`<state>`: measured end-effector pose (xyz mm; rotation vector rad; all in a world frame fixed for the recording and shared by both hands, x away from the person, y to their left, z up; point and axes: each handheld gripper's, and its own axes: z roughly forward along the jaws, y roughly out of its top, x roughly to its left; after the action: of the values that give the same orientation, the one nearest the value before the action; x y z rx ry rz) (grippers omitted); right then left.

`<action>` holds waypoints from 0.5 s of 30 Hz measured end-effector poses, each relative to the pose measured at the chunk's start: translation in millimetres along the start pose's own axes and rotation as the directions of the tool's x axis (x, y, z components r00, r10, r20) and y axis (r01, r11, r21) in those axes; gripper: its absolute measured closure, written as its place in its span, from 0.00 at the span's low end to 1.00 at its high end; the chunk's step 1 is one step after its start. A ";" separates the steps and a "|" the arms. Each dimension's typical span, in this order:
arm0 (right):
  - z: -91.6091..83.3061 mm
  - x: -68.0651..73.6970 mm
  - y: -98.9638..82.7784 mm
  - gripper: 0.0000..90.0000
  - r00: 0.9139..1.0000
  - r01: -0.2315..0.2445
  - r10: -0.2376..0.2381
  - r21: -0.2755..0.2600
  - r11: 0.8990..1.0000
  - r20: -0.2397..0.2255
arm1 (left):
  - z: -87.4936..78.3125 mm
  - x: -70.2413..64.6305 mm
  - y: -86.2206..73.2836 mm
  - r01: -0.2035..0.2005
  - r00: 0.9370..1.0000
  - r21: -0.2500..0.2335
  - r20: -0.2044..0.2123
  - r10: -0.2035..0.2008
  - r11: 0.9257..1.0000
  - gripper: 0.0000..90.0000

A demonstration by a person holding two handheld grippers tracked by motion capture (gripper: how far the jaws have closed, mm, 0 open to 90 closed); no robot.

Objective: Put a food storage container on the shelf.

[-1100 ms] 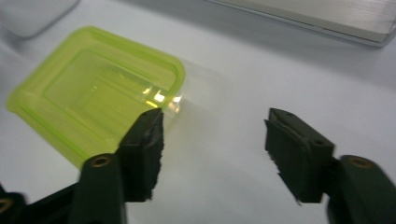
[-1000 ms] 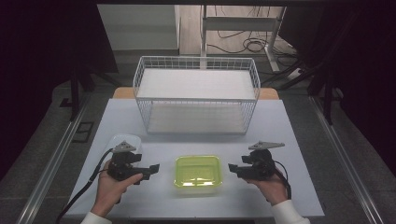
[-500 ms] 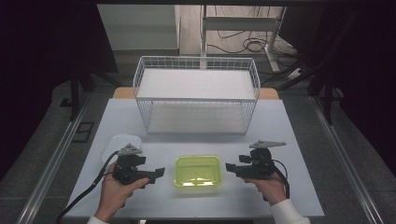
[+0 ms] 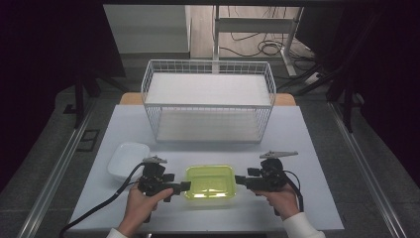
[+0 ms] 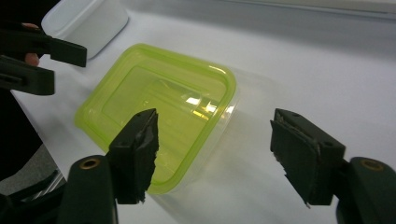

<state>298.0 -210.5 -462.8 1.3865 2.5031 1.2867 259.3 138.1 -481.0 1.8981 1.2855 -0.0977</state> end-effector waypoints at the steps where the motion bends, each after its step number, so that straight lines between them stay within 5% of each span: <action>1: 0.0 0.0 0.0 0.37 1.000 0.000 0.000 0.000 1.000 0.000 | 1.8 0.0 0.1 0.009 1.000 0.003 0.001 -0.009 1.000 0.25; 15: 17.2 0.9 -1.2 0.44 0.999 -0.022 0.023 0.020 1.000 -0.026 | 15.8 11.4 10.7 0.109 0.992 0.029 0.058 -0.110 0.994 0.41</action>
<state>302.9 -199.0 -474.7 1.4147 2.5308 1.2967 279.1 134.5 -490.7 1.8323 1.3537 -0.2267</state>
